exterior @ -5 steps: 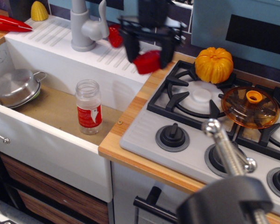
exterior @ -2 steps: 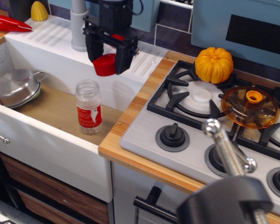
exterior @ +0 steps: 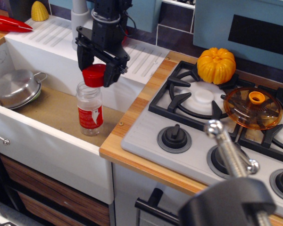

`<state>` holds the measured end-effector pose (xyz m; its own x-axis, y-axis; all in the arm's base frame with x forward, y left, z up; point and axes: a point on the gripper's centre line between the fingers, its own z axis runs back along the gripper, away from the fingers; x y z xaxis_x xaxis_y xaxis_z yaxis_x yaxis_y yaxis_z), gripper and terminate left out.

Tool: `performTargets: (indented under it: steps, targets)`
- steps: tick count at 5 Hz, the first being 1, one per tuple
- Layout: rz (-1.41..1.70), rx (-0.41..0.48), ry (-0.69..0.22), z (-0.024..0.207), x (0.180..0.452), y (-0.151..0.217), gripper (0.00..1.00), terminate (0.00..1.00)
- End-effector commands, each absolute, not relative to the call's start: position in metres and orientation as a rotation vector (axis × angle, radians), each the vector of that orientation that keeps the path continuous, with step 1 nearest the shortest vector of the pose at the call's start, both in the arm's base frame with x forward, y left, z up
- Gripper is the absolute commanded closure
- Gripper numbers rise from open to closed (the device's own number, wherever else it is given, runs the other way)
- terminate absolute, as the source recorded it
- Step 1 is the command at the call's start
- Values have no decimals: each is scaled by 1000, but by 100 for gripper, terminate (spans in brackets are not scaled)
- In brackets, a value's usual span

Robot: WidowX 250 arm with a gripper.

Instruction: Put cap on container

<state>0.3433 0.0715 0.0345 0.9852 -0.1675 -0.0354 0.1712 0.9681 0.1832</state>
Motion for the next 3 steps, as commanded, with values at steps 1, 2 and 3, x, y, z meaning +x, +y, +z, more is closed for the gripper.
performTargets:
  steps: [1, 2, 3]
  targets:
    - [-196, 269, 20, 45, 352, 92, 100, 0]
    - [-213, 295, 30, 35, 351, 93, 100, 0]
    - [-221, 324, 33, 22, 349, 92, 100, 100]
